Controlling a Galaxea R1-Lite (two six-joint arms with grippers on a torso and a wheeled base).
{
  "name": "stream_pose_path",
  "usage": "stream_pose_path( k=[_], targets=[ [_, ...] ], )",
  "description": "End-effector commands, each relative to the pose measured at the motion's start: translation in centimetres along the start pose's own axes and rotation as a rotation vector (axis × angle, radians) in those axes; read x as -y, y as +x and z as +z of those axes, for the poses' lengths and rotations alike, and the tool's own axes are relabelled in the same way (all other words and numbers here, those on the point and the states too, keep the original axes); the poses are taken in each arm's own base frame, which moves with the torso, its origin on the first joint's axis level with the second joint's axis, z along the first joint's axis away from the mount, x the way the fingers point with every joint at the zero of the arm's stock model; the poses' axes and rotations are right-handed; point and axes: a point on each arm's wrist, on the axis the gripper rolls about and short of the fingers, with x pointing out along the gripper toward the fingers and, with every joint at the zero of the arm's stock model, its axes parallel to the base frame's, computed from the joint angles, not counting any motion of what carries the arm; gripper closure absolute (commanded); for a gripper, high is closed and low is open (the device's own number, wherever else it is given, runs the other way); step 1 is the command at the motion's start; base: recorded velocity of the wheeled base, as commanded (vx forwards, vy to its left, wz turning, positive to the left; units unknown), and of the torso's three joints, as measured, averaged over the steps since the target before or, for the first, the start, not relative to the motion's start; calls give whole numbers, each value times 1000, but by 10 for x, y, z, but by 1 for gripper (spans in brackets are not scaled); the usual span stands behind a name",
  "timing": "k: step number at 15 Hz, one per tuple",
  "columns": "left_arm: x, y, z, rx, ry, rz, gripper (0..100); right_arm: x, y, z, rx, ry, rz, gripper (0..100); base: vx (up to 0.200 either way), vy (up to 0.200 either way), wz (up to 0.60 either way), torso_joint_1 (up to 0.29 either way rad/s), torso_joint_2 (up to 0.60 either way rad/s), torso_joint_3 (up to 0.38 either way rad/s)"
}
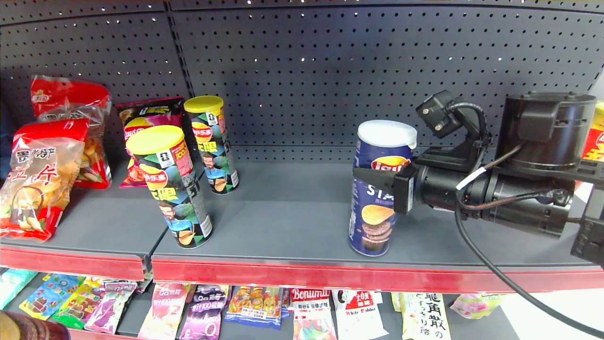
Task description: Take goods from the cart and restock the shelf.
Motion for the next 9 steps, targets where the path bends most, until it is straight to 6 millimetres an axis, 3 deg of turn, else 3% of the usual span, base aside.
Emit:
stream_pose_path(
  k=[1,9],
  targets=[
    [0,0,0,0,0,0,100,-2,-2,-6,-2,-4,5,100,0,0,0,0,0,0],
    [0,0,-2,-6,0,-2,100,-2,-5,-17,0,-4,5,100,0,0,0,0,0,0]
  ],
)
